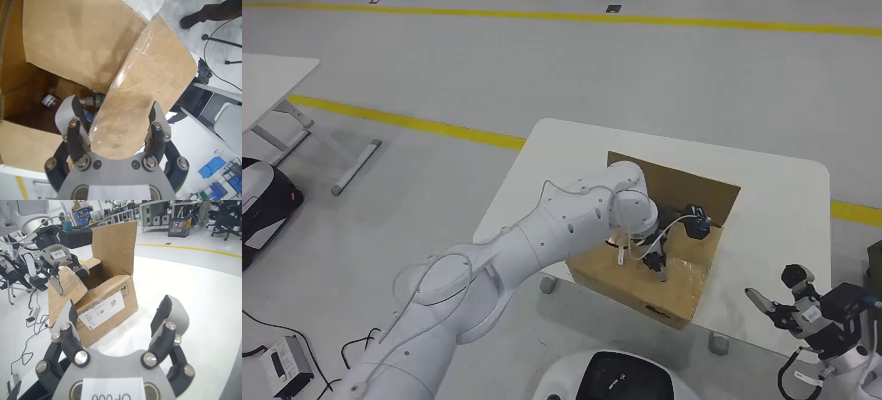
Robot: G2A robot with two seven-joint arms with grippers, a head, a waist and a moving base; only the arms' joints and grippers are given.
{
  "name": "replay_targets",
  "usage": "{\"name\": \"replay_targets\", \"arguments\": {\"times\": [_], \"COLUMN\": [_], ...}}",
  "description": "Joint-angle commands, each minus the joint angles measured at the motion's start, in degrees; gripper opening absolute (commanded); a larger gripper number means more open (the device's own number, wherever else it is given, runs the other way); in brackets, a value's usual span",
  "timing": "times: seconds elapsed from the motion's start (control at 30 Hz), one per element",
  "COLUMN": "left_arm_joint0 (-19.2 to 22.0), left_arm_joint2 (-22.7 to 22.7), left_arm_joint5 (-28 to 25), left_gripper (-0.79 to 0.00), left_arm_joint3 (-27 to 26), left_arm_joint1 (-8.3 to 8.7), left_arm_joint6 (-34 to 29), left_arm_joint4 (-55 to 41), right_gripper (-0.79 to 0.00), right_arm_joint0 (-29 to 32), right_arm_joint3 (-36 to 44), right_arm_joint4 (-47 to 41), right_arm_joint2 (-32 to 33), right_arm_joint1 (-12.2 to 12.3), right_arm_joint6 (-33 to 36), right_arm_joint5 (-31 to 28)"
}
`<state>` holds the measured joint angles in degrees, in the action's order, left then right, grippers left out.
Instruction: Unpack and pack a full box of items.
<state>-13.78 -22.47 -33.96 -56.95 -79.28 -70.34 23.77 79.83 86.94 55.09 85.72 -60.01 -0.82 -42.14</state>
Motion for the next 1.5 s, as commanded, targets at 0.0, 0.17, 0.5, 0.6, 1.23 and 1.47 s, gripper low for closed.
{"name": "replay_targets", "arguments": {"times": [0.0,0.17,0.5,0.6,1.23,1.47], "left_arm_joint0": [0.6,1.9,4.2,4.5,6.1,7.4], "left_arm_joint2": [1.1,3.4,4.2,4.0,7.9,11.1], "left_arm_joint5": [-0.3,-1.5,-3.5,-3.8,-2.9,-2.3], "left_gripper": [-0.597,-0.785,-0.785,-0.785,0.0,0.0], "left_arm_joint3": [0.5,1.3,1.9,1.6,-4.0,-2.8], "left_arm_joint1": [-0.09,-0.21,0.23,0.46,3.73,4.15], "left_arm_joint6": [0.3,1.5,3.5,3.8,2.9,2.3], "left_arm_joint4": [-0.6,-2.1,-3.7,-4.3,-15.1,-16.9], "right_gripper": [0.0,0.0,0.0,0.0,0.0,0.0], "right_arm_joint0": [-0.2,-0.9,-3.0,-3.4,-5.0,-3.6], "right_arm_joint3": [-0.2,-0.8,-3.5,-3.8,-5.1,-8.0], "right_arm_joint4": [0.0,-0.4,-2.3,-3.2,7.4,14.7], "right_arm_joint2": [-0.1,-0.6,-2.2,-2.5,-5.1,-6.3], "right_arm_joint1": [0.0,-0.1,-0.3,-0.4,0.4,0.3], "right_arm_joint6": [0.1,0.3,0.5,0.4,3.3,-4.8], "right_arm_joint5": [0.0,-0.3,-1.2,-2.0,-13.4,-12.2]}}
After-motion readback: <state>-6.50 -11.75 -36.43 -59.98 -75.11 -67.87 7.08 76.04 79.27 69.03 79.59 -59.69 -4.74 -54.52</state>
